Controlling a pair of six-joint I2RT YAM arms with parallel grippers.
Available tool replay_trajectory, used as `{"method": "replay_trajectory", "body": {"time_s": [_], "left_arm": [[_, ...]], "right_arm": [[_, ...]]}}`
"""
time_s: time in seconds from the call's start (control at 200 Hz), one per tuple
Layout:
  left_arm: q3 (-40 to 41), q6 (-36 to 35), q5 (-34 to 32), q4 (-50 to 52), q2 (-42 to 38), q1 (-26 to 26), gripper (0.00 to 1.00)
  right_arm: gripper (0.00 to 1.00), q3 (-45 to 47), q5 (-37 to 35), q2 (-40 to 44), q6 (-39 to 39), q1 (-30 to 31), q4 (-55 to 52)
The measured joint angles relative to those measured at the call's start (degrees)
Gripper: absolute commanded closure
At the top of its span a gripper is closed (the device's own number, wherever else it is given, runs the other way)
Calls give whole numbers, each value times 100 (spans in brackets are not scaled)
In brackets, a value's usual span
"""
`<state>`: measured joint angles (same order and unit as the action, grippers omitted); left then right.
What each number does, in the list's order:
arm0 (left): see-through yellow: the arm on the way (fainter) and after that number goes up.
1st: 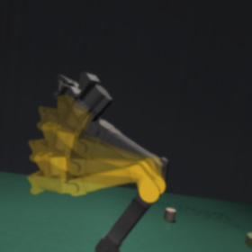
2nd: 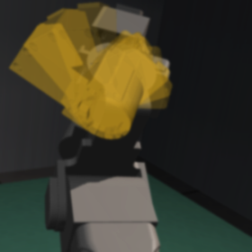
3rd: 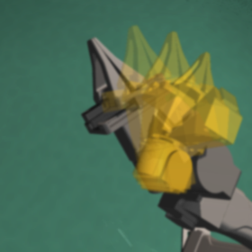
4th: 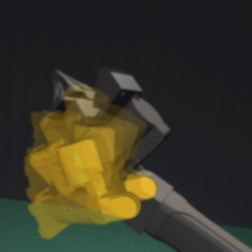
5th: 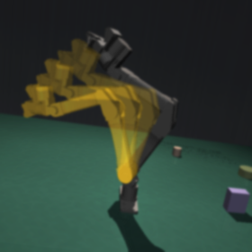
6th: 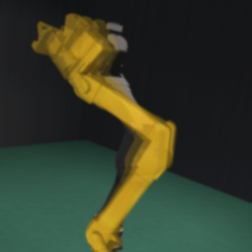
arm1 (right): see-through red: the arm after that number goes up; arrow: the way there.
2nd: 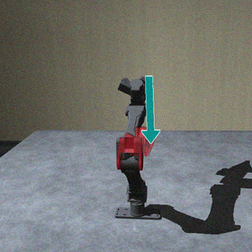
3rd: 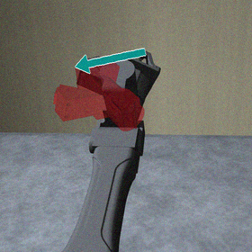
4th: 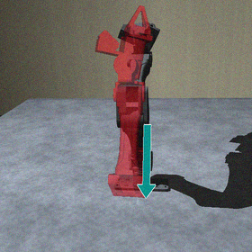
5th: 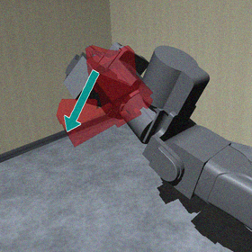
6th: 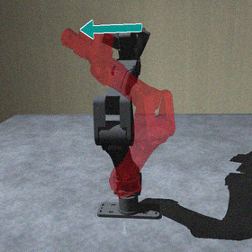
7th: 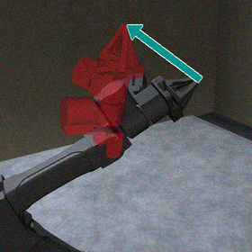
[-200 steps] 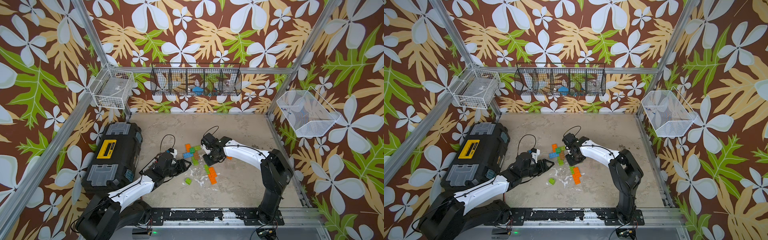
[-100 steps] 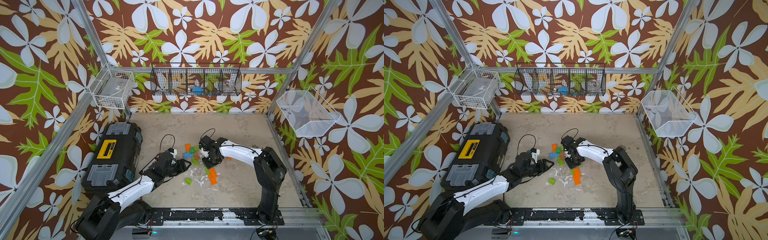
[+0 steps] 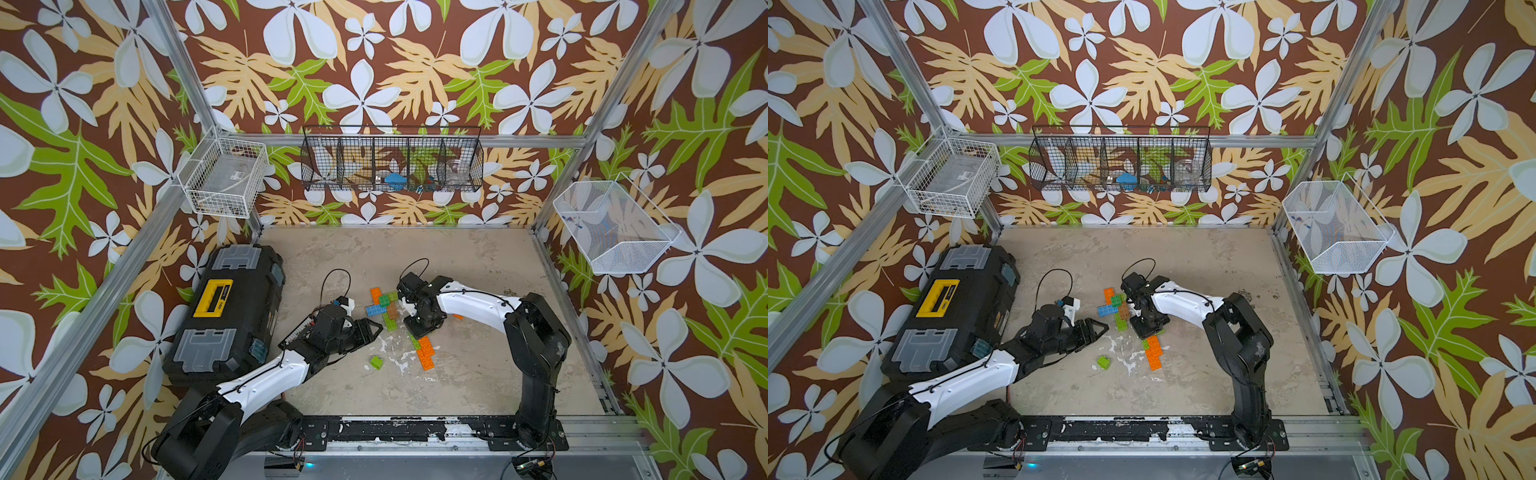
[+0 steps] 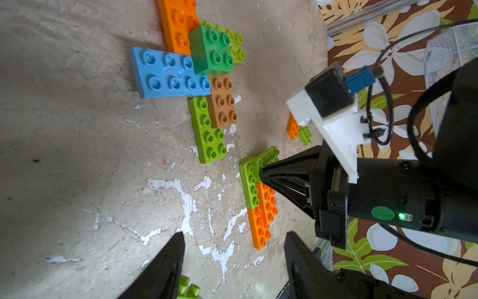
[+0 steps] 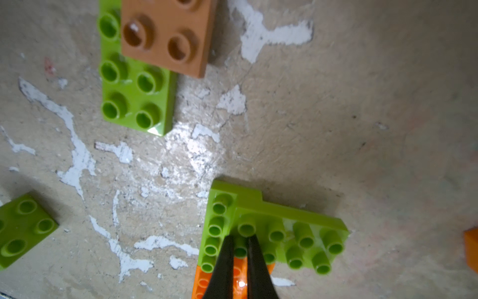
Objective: Assemble a small pinwheel with lego
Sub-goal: Assemble the lego brick with the lego brick.
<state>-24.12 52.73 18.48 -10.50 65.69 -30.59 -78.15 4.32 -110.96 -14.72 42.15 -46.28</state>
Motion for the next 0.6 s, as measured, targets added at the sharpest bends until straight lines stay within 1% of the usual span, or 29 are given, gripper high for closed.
{"method": "replay_trajectory", "body": {"time_s": [0.31, 0.51, 0.601], "left_arm": [[-83, -66, 4, 4, 68, 0, 36], [-297, -282, -2, 160, 98, -24, 33], [-389, -378, -17, 267, 101, -50, 33]], "right_arm": [[91, -33, -79, -122, -11, 15, -81], [82, -33, -116, 59, -153, 9, -116], [81, -109, -116, 208, -179, 0, -229]]}}
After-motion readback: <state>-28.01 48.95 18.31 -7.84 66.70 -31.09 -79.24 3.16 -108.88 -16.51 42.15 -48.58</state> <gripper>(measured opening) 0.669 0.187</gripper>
